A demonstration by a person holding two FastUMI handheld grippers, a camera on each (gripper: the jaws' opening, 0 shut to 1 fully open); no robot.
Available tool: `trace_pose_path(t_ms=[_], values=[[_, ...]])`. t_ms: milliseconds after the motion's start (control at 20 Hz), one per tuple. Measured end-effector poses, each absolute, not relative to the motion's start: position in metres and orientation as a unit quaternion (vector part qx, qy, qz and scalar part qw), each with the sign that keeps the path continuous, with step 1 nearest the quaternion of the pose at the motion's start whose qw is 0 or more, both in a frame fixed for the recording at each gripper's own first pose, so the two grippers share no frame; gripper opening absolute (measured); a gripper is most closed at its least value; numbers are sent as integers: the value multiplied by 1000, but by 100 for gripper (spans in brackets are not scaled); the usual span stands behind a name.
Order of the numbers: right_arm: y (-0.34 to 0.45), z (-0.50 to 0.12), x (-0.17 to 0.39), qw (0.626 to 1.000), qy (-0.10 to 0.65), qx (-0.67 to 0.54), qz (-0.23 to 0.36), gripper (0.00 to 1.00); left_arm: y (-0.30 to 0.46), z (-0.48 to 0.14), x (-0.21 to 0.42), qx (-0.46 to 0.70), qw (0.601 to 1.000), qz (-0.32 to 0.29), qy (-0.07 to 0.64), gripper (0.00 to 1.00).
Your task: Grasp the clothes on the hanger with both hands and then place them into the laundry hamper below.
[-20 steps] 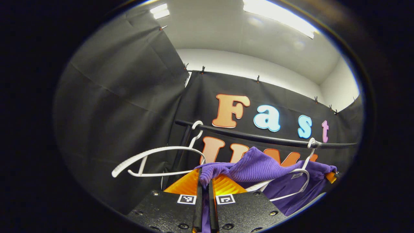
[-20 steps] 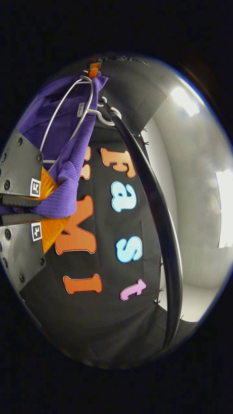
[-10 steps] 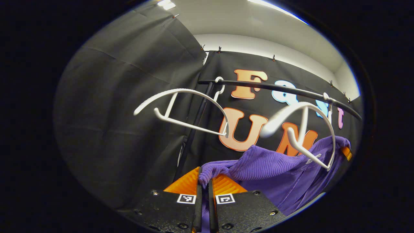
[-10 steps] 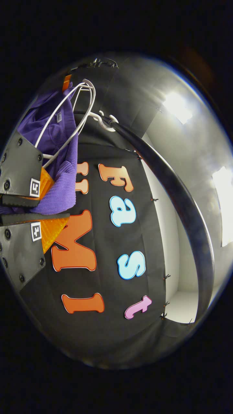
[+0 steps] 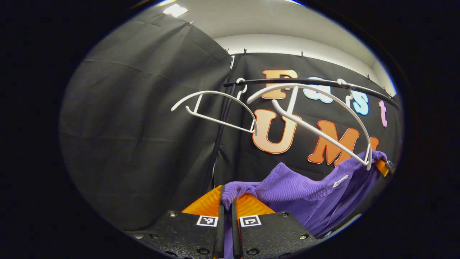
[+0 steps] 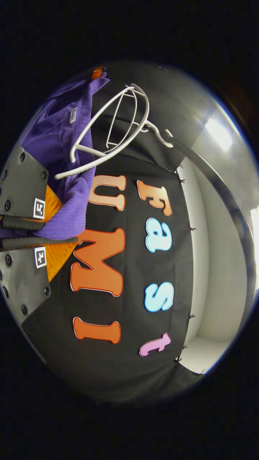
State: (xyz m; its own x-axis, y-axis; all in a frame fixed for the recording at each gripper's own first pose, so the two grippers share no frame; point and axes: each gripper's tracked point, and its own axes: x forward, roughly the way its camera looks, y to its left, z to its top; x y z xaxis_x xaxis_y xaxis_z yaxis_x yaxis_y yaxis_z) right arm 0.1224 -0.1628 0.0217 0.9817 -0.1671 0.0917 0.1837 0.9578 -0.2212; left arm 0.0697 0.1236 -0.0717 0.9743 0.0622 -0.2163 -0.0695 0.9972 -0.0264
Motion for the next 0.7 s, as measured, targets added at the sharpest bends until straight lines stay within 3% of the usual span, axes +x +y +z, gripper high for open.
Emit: trace_pose_path(t_ms=[300,700], values=[[-160,-8,85,990,5,-119,-74,15,81,-79,39,4,993,8,119,9],[-91,-45,74,997,46,-68,1,15,-71,-116,45,-77,974,-137,160,9]])
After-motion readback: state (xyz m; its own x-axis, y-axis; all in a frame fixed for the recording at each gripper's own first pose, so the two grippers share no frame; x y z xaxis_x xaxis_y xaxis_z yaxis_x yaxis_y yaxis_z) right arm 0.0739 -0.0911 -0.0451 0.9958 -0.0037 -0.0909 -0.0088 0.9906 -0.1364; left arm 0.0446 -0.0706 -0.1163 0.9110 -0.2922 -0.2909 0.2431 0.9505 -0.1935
